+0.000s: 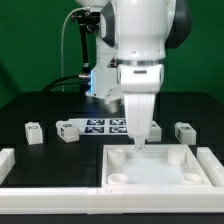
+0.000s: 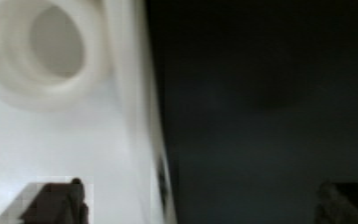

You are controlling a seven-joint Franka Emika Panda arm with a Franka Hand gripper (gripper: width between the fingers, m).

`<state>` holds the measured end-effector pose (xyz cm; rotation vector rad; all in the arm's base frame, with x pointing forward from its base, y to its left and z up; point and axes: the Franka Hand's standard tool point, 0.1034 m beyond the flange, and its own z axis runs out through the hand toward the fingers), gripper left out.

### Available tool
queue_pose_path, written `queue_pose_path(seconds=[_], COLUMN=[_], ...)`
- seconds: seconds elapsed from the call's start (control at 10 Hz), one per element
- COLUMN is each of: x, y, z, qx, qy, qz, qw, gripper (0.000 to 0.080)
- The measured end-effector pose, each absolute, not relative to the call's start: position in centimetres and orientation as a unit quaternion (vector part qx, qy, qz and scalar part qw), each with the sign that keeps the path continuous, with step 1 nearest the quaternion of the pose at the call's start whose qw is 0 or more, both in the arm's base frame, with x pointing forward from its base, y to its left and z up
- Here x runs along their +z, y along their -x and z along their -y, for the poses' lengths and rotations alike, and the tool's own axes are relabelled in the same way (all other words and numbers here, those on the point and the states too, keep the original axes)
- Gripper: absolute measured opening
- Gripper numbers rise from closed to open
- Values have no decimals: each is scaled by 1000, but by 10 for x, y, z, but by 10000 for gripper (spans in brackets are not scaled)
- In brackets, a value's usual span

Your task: Assemble one leg

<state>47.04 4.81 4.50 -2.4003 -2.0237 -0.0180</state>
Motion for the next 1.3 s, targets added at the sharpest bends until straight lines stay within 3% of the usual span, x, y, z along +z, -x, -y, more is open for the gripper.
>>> queue_pose_path(seconds=[0.1, 0.6, 0.9, 1.3], x=[52, 48, 49, 50], y=[-464, -463, -442, -433], z=[-52, -52, -58, -94], qx=[-6, -4, -23, -13], qy=[768, 858, 960, 999], qz=[640, 514, 280, 18], qw=[-2, 3, 16, 36], gripper=[649, 649, 649, 649])
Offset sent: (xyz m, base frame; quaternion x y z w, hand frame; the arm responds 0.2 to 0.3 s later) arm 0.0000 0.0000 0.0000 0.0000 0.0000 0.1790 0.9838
